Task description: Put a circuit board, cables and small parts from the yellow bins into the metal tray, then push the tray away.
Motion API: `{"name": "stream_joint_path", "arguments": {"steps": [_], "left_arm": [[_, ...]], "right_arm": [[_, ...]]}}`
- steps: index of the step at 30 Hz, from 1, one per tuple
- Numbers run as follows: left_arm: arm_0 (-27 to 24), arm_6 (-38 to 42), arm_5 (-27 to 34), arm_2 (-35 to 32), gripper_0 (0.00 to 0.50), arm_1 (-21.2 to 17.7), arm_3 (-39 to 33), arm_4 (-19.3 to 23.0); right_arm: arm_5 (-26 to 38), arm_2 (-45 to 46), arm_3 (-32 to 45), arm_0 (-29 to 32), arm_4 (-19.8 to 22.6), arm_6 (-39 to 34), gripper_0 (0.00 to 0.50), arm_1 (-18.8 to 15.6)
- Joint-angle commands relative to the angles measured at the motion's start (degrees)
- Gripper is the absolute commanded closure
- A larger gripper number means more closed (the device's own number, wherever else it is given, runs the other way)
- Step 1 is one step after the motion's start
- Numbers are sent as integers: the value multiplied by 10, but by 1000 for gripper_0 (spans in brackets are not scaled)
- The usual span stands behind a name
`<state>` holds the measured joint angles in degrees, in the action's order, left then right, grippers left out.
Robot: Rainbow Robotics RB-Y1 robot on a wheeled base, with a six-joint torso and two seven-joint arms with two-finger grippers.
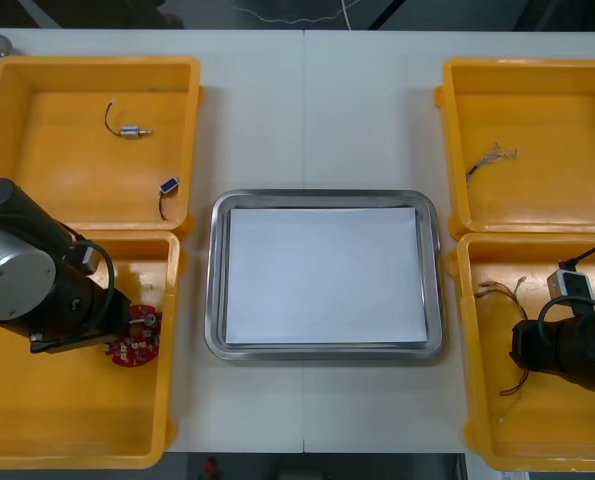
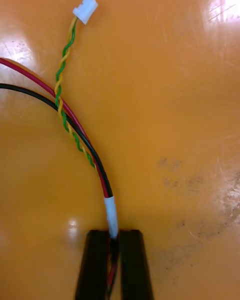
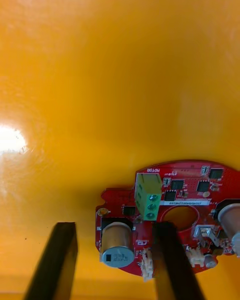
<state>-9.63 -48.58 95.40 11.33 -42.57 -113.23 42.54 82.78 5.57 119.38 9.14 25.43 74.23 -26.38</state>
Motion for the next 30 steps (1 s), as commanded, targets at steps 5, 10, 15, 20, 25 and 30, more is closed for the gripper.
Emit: {"name": "stream_joint_path", "arguments": {"steps": [5, 10, 15, 20, 25, 30], "left_arm": [[1, 58, -8, 11, 497, 8, -5, -9], [1, 58, -8, 10, 500, 8, -5, -11], [1, 55, -5, 2, 500, 6, -6, -6], [0, 49, 7, -17, 499, 1, -9, -1], [-1, 38, 24, -45, 499, -4, -11, 2], [-9, 26, 66, -76, 500, -9, -26, 9]], "right_arm": [[0, 17, 23, 13, 8, -22, 500, 7], [74, 64, 81, 1, 16, -21, 500, 6], [154, 108, 146, -11, 26, -21, 500, 6], [226, 152, 185, -33, 54, -20, 500, 3], [272, 203, 205, -66, 117, -19, 500, -17], [272, 219, 218, -79, 152, -23, 500, -45]]}}
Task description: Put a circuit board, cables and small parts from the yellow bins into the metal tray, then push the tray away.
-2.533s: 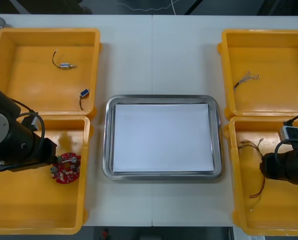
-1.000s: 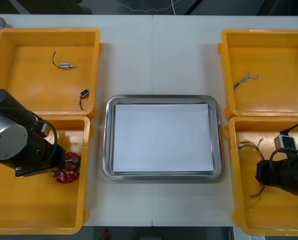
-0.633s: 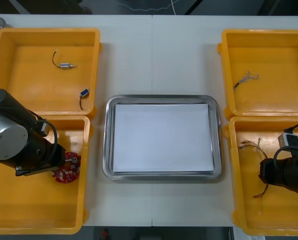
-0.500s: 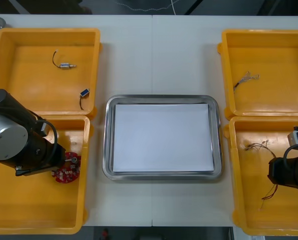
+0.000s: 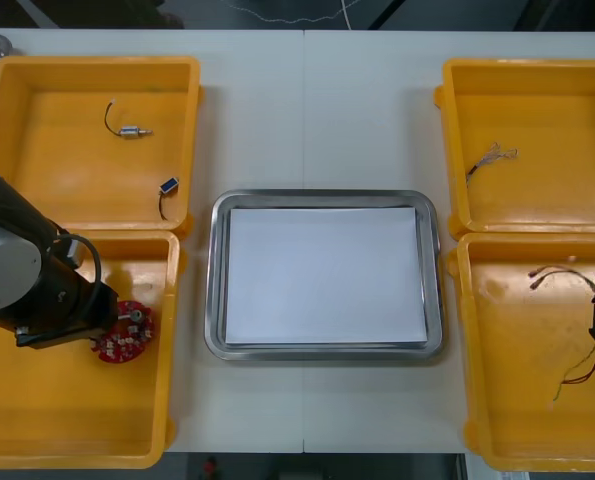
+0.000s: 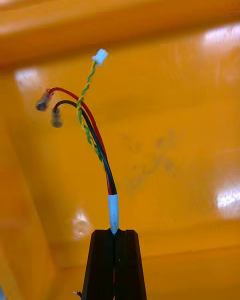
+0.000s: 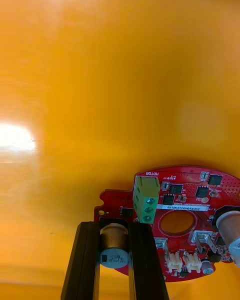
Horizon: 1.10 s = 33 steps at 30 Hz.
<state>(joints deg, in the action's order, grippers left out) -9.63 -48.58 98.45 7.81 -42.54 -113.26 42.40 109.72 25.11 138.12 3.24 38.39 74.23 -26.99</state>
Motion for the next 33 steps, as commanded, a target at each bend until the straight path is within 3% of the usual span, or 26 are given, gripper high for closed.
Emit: {"name": "stream_joint_path", "arguments": {"steps": [1, 9, 19, 33], "left_arm": [[-9, 26, 36, -41, 500, -9, -26, 10], [-22, 16, 115, -98, 500, -22, -98, 30], [-75, 12, 115, -100, 499, -30, -130, 76], [-212, 13, 115, 50, 500, -22, -135, 92]], "right_arm": [[3, 24, 30, -20, 22, -23, 500, -39], [3, 21, 44, -20, 44, -20, 500, -93], [3, 46, 44, -54, 117, -20, 500, -133], [3, 51, 48, -55, 170, -24, 500, -214]]}}
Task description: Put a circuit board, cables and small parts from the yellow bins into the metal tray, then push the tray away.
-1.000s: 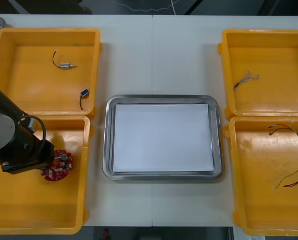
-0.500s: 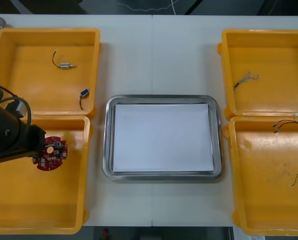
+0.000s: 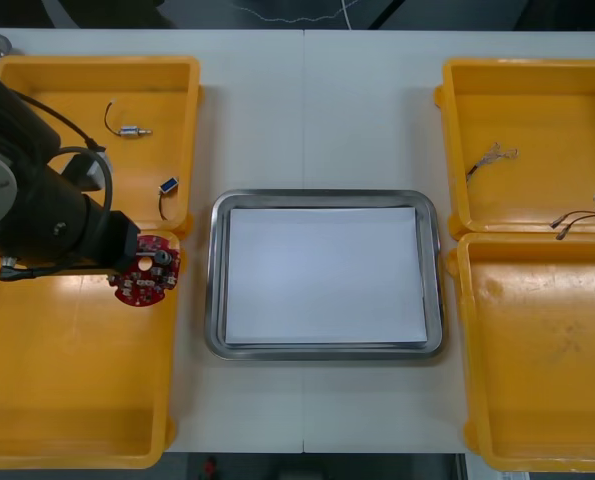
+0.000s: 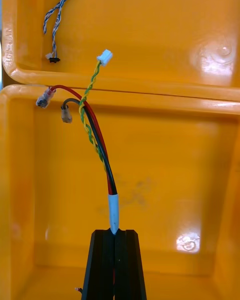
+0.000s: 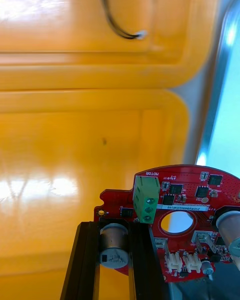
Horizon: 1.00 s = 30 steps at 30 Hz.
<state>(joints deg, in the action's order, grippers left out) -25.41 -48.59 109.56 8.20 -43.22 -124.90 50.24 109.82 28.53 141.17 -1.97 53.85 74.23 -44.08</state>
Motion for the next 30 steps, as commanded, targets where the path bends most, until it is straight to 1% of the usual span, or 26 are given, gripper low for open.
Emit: {"name": "stream_joint_path", "arguments": {"steps": [1, 5, 12, 15, 19, 21, 30], "left_arm": [[-58, 13, 4, 53, 499, -14, -18, 14], [-90, 19, 4, 98, 500, -2, -18, 15], [-129, 28, 4, 161, 499, 18, -16, 13], [-141, 30, 4, 182, 500, 34, -10, 10], [-154, 31, 4, 207, 499, 55, 6, -4], [-163, 30, 1, 226, 498, 69, 24, -19], [-174, 31, -71, 285, 500, 106, 91, -75]], "right_arm": [[2, 17, 17, -2, 18, -24, 500, -44], [2, 18, 17, -6, 25, -19, 500, -48], [2, 21, 20, -6, 71, -15, 500, -67], [2, 20, 21, -6, 77, -11, 500, -76], [2, 17, 20, -6, 91, -6, 500, -80], [2, 16, 20, -6, 94, -2, 500, -85], [2, 13, 22, -8, 101, 13, 500, -90]]}}
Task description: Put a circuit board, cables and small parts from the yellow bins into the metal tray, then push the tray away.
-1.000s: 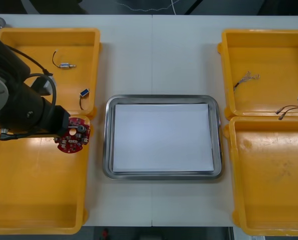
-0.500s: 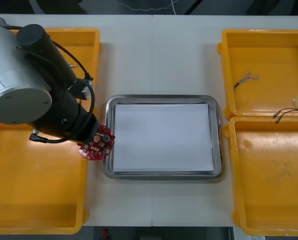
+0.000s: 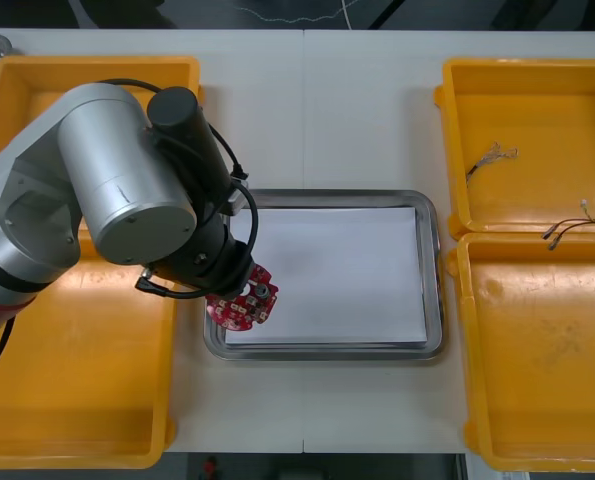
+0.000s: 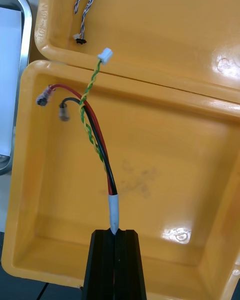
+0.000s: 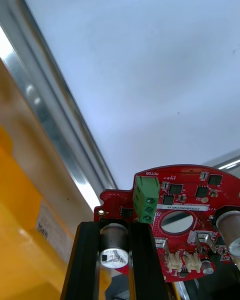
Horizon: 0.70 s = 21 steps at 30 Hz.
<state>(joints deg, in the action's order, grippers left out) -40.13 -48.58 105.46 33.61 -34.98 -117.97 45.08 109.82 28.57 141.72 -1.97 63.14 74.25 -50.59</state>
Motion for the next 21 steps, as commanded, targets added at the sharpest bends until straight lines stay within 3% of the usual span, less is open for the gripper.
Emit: {"name": "stream_joint_path", "arguments": {"steps": [1, 11, 21], "left_arm": [[-27, 31, -30, 30, 500, 24, 22, -24], [-28, 28, -98, 68, 499, 31, 84, -44], [-27, 29, -111, 80, 500, 45, 107, -65]], "right_arm": [[2, 12, 16, -8, 8, 12, 500, -25], [2, 6, 22, -8, 6, 21, 500, -25], [2, 0, 37, -8, 4, 23, 500, -25]]}}
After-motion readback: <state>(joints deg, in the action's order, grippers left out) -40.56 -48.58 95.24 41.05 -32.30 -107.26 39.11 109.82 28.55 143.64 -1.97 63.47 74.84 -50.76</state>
